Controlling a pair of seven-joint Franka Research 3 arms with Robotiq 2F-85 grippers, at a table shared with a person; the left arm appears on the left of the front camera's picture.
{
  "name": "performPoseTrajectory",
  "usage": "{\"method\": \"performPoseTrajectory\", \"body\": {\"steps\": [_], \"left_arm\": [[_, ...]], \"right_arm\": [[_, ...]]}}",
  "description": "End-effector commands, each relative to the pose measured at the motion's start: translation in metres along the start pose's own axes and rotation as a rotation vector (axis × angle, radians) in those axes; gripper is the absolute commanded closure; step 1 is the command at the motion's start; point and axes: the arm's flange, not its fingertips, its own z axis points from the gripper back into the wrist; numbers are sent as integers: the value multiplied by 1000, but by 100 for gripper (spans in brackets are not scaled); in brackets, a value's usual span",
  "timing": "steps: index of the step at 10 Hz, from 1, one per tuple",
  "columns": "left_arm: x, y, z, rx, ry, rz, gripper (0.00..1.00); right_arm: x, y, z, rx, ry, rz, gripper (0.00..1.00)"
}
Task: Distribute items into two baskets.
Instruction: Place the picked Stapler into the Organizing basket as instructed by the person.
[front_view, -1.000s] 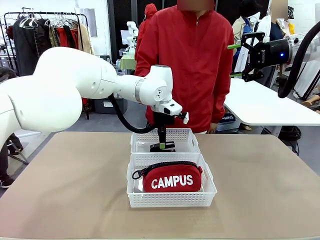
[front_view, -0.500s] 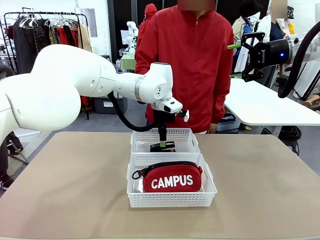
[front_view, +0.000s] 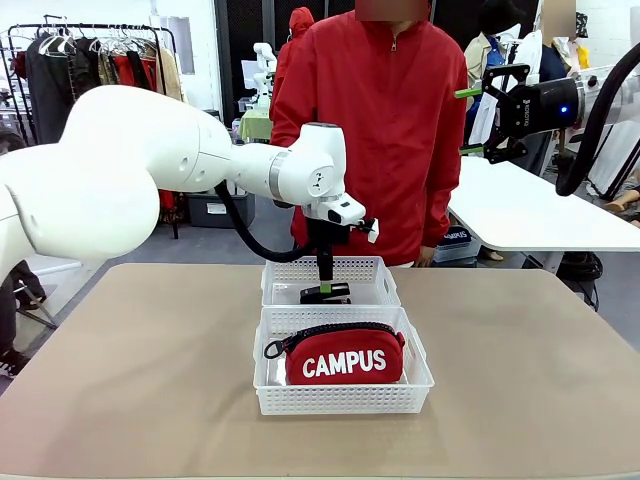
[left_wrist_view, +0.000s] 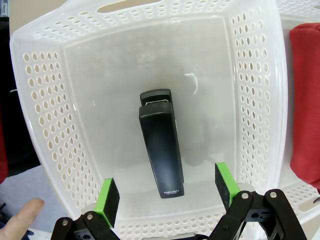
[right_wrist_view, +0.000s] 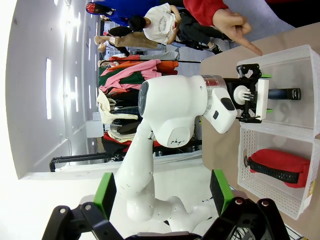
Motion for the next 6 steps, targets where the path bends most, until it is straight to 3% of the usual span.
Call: {"method": "performPoseTrajectory", "body": {"steps": [1,6], "left_arm": [[0,0,-2,-5,2,1,0],[0,0,-2,-5,2,1,0]], "right_arm": [[-2,3,-1,5,2,-14,0],[-2,3,-1,5,2,-14,0]]}}
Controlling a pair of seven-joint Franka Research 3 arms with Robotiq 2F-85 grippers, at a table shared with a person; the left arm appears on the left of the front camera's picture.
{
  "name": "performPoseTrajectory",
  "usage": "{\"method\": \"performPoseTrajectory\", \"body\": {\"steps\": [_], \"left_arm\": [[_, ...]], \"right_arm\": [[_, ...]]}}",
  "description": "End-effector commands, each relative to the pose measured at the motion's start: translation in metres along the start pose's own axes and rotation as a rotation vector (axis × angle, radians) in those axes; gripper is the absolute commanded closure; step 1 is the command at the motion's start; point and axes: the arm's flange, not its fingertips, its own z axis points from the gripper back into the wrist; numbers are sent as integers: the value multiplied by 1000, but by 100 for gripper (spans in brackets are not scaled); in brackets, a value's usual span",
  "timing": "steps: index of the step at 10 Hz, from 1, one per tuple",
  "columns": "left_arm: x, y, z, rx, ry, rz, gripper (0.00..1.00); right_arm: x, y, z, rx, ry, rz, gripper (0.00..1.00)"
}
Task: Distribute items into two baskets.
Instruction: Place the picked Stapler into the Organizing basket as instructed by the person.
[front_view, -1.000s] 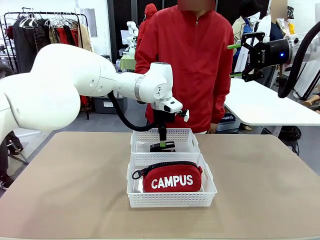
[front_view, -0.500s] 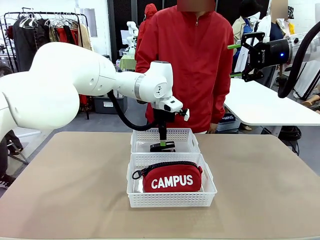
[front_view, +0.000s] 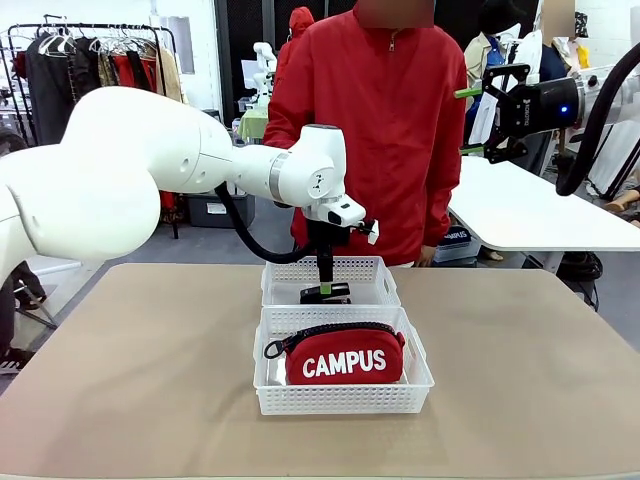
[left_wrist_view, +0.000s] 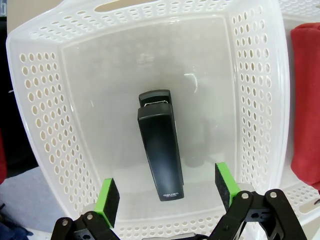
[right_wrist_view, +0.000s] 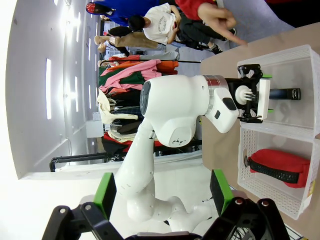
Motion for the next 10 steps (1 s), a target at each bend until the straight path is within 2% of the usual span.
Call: {"method": "performPoseTrajectory", "body": {"steps": [1,4,6,7,8,10], "left_arm": [[0,0,3,1,0,1,0],[0,0,0,0,0,0,0],[-8,-10,23,-71,43,192,0],[-21,-13,39,-121,31,225,0],[-22,-26,50,-125,5,321,0],[-47,-40,77,-137,-25,448,0]], "right_arm": [[-2,3,-1,5,2,-14,0],[-2,3,-1,5,2,-14,0],[-2,3,-1,5,2,-14,0],[-2,3,-1,5,2,-14,0],[-2,3,-1,5,2,-14,0],[-2,3,-1,5,2,-14,0]]}}
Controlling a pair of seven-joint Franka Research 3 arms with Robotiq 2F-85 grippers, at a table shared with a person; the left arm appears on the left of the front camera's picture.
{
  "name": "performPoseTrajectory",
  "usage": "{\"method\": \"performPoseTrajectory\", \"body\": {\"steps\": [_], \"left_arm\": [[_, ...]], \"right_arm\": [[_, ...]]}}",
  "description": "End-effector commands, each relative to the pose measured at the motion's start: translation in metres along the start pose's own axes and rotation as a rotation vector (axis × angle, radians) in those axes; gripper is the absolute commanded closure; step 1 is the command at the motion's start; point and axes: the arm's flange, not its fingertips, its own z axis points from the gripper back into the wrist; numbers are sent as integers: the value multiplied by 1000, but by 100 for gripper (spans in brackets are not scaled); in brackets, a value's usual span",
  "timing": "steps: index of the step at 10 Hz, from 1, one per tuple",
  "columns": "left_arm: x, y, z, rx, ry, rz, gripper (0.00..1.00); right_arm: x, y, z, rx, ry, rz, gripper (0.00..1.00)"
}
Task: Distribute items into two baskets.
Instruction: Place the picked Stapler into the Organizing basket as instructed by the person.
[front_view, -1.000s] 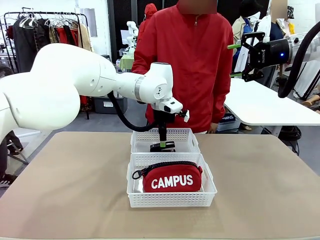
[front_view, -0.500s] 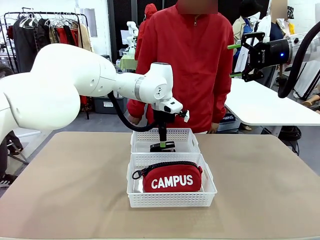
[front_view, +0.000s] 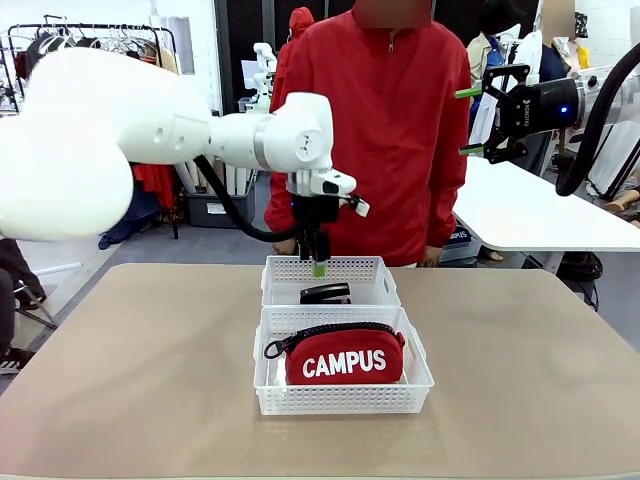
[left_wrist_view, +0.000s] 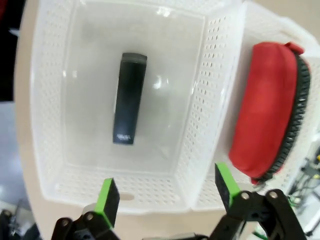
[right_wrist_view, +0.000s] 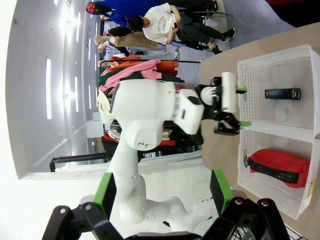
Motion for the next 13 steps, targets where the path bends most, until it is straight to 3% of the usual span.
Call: {"method": "performPoseTrajectory", "body": {"steps": [1,5,6,11,13], "left_arm": [[-30,-19,10,-76,-45,123,0],[-54,-17,33,-82,-120,157,0],[-41,-8,34,-97,-70,139,0],[-39,-11,30,-104,-77,138,0],[-88,8,68,-289,-240,360,0]], "right_arm": [[-2,3,-1,5,2,-13,0],[-2,3,-1,5,2,-13,0],[-2,3,-1,5,2,-13,0],[-2,3,-1,5,2,-13,0],[-2,3,-1,5,2,-13,0]]}}
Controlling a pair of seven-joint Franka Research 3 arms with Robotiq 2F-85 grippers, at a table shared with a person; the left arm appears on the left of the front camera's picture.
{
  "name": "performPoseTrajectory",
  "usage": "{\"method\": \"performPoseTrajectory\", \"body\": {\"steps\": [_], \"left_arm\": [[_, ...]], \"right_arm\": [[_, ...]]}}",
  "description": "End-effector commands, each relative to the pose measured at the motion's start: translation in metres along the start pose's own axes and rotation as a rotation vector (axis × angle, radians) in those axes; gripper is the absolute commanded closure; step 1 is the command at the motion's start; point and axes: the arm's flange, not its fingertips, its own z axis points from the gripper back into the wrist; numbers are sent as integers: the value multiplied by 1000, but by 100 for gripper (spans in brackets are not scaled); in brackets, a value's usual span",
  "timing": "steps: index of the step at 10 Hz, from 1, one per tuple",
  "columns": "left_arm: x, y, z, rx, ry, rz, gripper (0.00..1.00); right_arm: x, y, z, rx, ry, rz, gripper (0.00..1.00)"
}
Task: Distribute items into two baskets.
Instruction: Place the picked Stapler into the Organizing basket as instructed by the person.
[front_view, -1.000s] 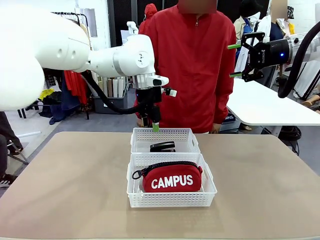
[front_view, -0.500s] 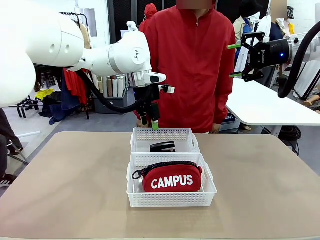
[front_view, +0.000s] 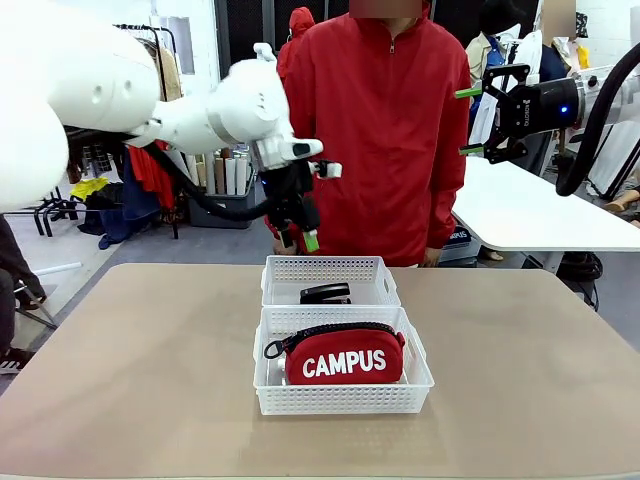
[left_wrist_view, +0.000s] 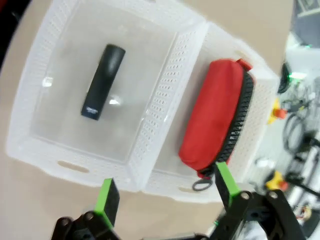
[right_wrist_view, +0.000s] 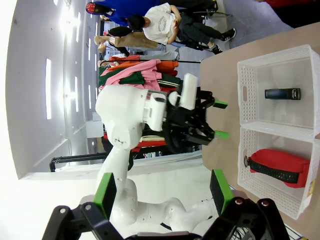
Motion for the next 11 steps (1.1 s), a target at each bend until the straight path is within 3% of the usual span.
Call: {"method": "performPoseTrajectory", "body": {"steps": [1,3,5,6,9,11], "left_arm": [[-44,5,39,-84,-130,188,0],[-93,18,81,-183,-246,281,0],[-131,30,115,-415,-380,358,0],[-149,34,131,-472,-475,367,0],[-180,39,154,-574,-638,397,0],[-183,41,156,-640,-698,345,0]], "right_arm": [[-2,3,-1,5,2,-13,0],[-2,3,-1,5,2,-13,0],[-2,3,-1,5,2,-13,0],[-2,3,-1,5,2,-13,0],[-2,3,-1,5,2,-13,0],[-2,3,-1,5,2,-13,0]]}}
